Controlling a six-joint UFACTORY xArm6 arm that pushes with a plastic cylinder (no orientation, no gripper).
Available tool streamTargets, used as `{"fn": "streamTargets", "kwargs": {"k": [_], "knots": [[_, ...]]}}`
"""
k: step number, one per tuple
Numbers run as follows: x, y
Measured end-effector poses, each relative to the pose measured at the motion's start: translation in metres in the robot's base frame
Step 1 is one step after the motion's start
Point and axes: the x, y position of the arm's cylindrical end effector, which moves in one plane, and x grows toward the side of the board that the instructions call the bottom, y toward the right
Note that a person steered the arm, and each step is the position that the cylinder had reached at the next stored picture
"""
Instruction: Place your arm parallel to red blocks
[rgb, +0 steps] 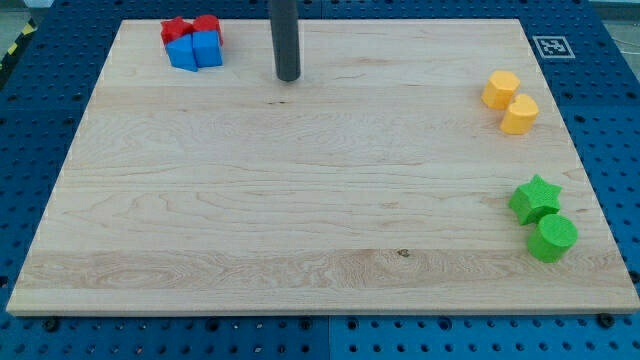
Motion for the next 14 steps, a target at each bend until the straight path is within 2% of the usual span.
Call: {"fn": "streamTargets", "kwargs": {"k": [6, 8, 9, 10, 14], "knots": [[-0.022, 0.006], [-0.066, 0.006], [-0.083, 0.018], [-0.084, 0.025], [-0.084, 0.117]]}}
